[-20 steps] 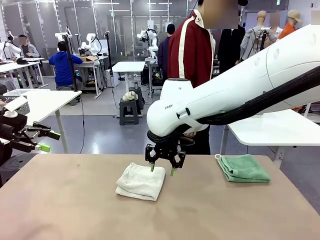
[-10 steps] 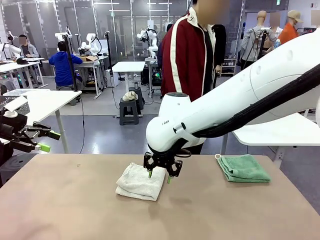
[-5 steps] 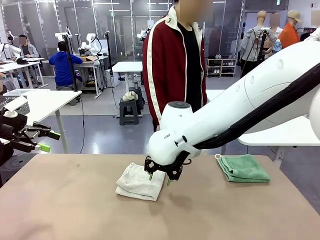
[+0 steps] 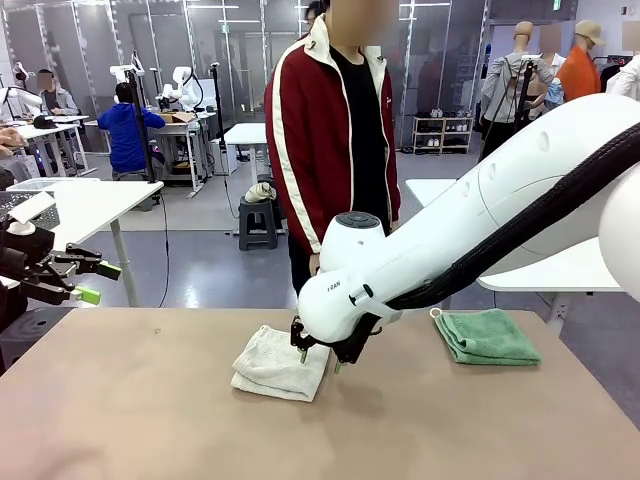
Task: Fold the towels and place them in the basket.
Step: Stack the folded Towel with hook on the right side of the table.
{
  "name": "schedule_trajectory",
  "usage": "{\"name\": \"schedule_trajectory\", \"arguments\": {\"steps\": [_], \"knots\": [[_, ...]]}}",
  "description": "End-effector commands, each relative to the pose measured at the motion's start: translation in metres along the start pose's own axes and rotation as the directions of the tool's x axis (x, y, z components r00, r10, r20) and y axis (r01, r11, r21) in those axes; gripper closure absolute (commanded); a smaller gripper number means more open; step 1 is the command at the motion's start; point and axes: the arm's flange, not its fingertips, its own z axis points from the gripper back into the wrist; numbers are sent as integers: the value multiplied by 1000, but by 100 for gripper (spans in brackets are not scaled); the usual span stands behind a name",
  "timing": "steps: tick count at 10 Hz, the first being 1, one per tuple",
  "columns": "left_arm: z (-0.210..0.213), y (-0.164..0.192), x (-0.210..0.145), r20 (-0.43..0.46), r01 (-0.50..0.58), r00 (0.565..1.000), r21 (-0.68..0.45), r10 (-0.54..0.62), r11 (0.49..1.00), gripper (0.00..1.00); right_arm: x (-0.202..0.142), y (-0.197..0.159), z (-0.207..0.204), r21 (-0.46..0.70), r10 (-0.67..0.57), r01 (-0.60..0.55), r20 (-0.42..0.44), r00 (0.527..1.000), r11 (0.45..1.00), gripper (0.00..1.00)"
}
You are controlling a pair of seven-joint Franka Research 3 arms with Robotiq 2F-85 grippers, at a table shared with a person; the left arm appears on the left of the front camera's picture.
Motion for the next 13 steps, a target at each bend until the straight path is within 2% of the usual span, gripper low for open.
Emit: {"name": "schedule_trajectory", "arguments": {"steps": [1,7,8,12,13], "knots": [[0,-3,2,-2,5,1000,5,-5,1000,14,-1,6,-6,-1,-34,34,48,998,999,36],[0,-3,2,-2,5,1000,5,-5,1000,14,4,8,-14,21,-38,36,64,997,999,95],[0,-3,2,-2,5,1000,5,-5,1000,14,6,10,-16,23,-36,35,66,997,999,100],[0,-3,2,-2,5,1000,5,-5,1000,14,8,8,-14,17,-3,2,64,998,1000,100],[0,-3,2,-2,5,1000,5,-5,1000,14,7,4,-11,23,-3,2,27,1000,1000,100]]}}
